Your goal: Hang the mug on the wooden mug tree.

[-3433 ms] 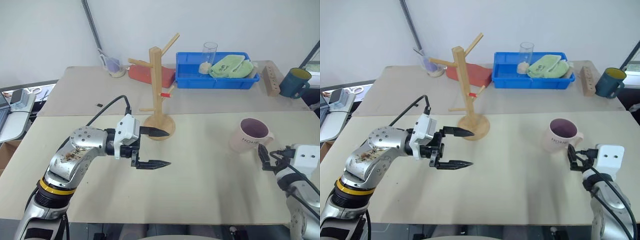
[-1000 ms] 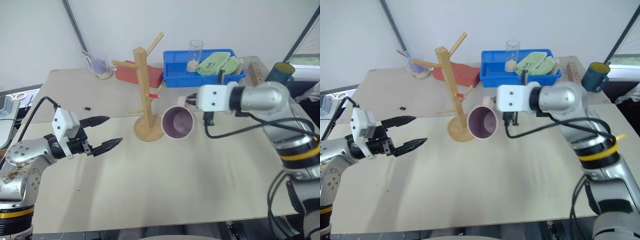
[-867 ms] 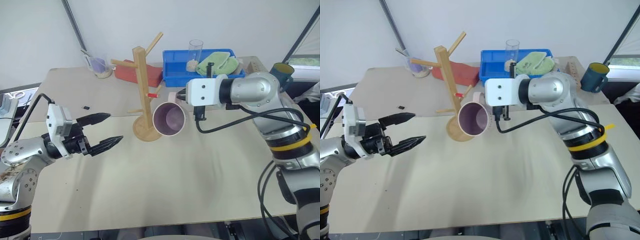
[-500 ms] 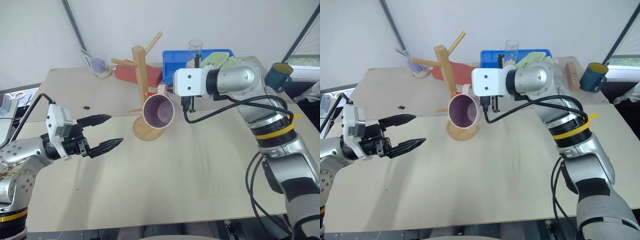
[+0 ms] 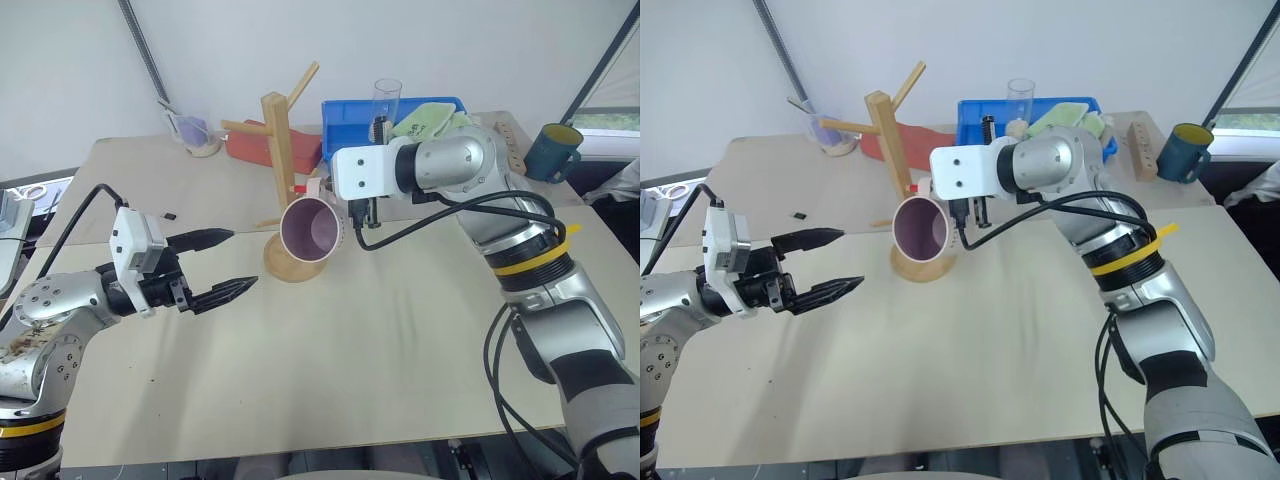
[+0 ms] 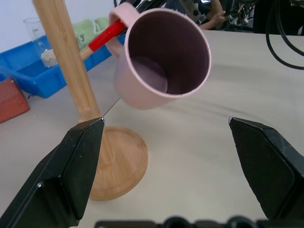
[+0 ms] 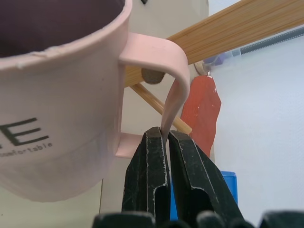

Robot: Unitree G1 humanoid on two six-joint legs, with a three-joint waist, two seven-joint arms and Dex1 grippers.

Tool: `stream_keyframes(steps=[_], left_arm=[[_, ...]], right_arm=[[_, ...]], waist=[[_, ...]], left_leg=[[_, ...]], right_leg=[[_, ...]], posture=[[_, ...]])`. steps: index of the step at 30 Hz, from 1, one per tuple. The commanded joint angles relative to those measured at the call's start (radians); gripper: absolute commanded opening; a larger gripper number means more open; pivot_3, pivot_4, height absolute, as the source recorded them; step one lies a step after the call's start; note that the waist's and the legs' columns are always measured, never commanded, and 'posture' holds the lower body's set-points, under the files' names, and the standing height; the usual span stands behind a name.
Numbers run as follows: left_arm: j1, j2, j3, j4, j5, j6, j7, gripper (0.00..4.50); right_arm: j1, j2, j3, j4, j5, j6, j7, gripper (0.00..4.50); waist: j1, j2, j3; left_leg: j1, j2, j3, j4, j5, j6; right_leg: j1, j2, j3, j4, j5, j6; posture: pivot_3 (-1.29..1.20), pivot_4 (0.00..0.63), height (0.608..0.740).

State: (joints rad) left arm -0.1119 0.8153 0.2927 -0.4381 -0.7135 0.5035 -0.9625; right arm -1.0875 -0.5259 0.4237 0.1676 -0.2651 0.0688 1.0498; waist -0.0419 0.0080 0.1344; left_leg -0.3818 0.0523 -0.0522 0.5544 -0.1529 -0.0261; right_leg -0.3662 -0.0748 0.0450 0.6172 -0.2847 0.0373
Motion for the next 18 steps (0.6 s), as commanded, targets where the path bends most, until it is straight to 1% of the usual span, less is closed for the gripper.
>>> stream_keyframes(steps=[1, 2, 3, 4, 6, 11, 15, 18], left_arm=[[-0.034, 0.005, 0.007, -0.045, -0.027, 0.02, 0.031, 4.5], [-0.04, 0.006, 0.007, -0.046, -0.03, 0.027, 0.037, 4.5], [-0.047, 0.008, 0.006, -0.044, -0.031, 0.032, 0.04, 4.5], [-0.053, 0.009, 0.006, -0.04, -0.031, 0.036, 0.043, 4.5], [-0.061, 0.012, 0.007, -0.031, -0.028, 0.041, 0.046, 4.5], [-0.078, 0.031, 0.012, 0.004, 0.009, 0.036, 0.054, 4.5], [-0.075, 0.115, 0.001, 0.036, 0.115, 0.106, 0.131, 4.5], [-0.037, 0.141, 0.046, 0.041, 0.124, 0.096, 0.115, 4.5]], right_arm=[[-0.035, 0.002, -0.034, -0.025, 0.012, -0.018, -0.002, 1.13], [-0.035, -0.002, -0.042, -0.03, 0.018, -0.019, 0.001, 1.43], [-0.034, -0.008, -0.052, -0.04, 0.03, -0.015, 0.009, 1.86], [-0.032, -0.016, -0.061, -0.049, 0.04, -0.013, 0.018, 2.12], [-0.025, -0.031, -0.079, -0.073, 0.065, -0.002, 0.039, 2.79], [0.006, -0.103, -0.17, -0.166, 0.195, 0.062, 0.124, 2.79], [0.08, -0.199, -0.312, -0.255, 0.403, 0.206, 0.222, 2.79], [0.159, -0.251, -0.427, -0.322, 0.569, 0.34, 0.249, 2.79]], waist=[[0.0, 0.0, 0.0], [0.0, 0.0, 0.0], [0.0, 0.0, 0.0], [0.001, 0.0, 0.0], [0.002, 0.0, 0.0], [0.003, 0.0, 0.0], [0.006, -0.002, 0.0], [0.004, -0.002, 0.0]], left_leg=[[0.0, 0.0, 0.0, 0.0, 0.0, 0.0], [0.0, 0.0, 0.0, 0.0, 0.0, 0.0], [0.0, 0.0, 0.0, 0.0, 0.0, 0.0], [0.0, 0.0, 0.0, 0.0, 0.0, 0.0], [0.0, 0.0, 0.0, 0.0, 0.0, 0.0], [0.0, 0.0, 0.0, 0.0, 0.0, 0.0], [0.0, 0.0, 0.0, 0.0, 0.0, 0.0], [0.001, 0.0, 0.001, 0.0, -0.001, -0.002]], right_leg=[[0.0, 0.0, 0.0, 0.0, 0.0, 0.0], [0.0, 0.0, 0.0, 0.001, 0.0, 0.0], [0.0, 0.0, 0.0, 0.001, 0.0, 0.0], [0.0, 0.0, 0.0, 0.001, 0.0, 0.0], [0.0, 0.0, 0.0, 0.001, 0.0, 0.0], [0.0, 0.0, 0.0, 0.001, 0.0, 0.0], [0.001, 0.0, 0.0, 0.001, 0.0, 0.0], [0.001, -0.001, 0.0, -0.001, 0.0, 0.0]], posture=[[0.0, 0.15, 0.74], [0.0, 0.15, 0.74], [0.0, 0.15, 0.74], [0.0, 0.15, 0.74], [0.0, 0.15, 0.74], [0.0, 0.15, 0.74], [0.0, 0.15, 0.74], [0.0, 0.15, 0.74]])
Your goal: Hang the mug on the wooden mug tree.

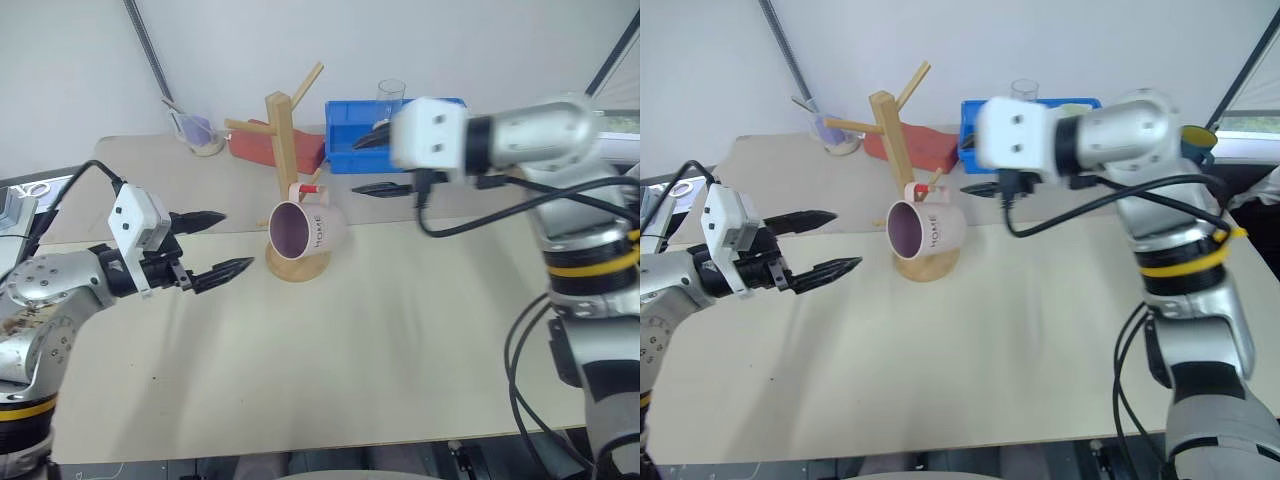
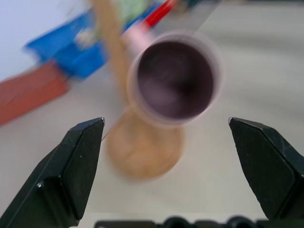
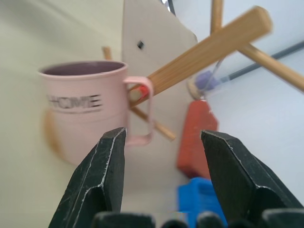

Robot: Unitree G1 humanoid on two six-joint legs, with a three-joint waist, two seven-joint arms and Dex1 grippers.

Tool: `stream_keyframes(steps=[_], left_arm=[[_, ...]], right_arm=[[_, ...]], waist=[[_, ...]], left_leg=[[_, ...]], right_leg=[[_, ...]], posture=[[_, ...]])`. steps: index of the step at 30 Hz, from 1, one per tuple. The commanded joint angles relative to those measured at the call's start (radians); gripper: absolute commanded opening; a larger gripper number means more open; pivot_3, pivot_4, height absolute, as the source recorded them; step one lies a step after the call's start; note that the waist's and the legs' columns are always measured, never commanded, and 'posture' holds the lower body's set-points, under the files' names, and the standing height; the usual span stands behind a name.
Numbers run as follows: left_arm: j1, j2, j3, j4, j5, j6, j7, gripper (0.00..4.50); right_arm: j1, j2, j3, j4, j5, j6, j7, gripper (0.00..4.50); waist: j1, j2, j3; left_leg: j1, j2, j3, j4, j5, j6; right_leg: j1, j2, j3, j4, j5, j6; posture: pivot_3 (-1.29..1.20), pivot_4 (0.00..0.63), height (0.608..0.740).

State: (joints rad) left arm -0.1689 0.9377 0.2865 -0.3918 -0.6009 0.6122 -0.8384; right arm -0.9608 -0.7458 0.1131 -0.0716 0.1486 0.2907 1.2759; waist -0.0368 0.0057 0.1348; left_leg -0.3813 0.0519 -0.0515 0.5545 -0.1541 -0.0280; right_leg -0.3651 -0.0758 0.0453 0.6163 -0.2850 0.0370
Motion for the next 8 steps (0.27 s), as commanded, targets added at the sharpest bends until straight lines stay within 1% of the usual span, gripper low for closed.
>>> stream_keyframes(steps=[1, 4, 8], left_arm=[[0.03, 0.022, 0.066, -0.002, 0.01, -0.02, -0.022, 4.5], [0.056, 0.03, 0.104, 0.026, 0.009, -0.04, -0.061, 4.5], [0.083, 0.023, 0.125, 0.052, 0.014, -0.071, -0.102, 4.5]], right_arm=[[0.052, -0.043, -0.143, -0.101, 0.196, 0.155, 0.023, 2.79], [0.124, -0.086, -0.207, -0.164, 0.292, 0.255, 0.013, 2.79], [0.174, -0.11, -0.237, -0.212, 0.347, 0.306, -0.029, 2.79]], waist=[[-0.002, 0.0, 0.0], [-0.005, 0.0, 0.0], [-0.005, -0.002, 0.001]], left_leg=[[0.0, 0.0, 0.0, 0.0, -0.002, -0.003], [0.0, 0.0, 0.0, 0.0, -0.002, -0.004], [0.0, 0.0, 0.0, -0.001, -0.003, -0.005]], right_leg=[[0.0, 0.0, 0.0, -0.001, 0.0, 0.0], [-0.002, 0.0, 0.0, 0.0, 0.0, 0.0], [-0.003, 0.0, 0.0, 0.0, 0.0, -0.001]], posture=[[0.0, 0.15, 0.74], [0.0, 0.15, 0.74], [0.0, 0.15, 0.74]])
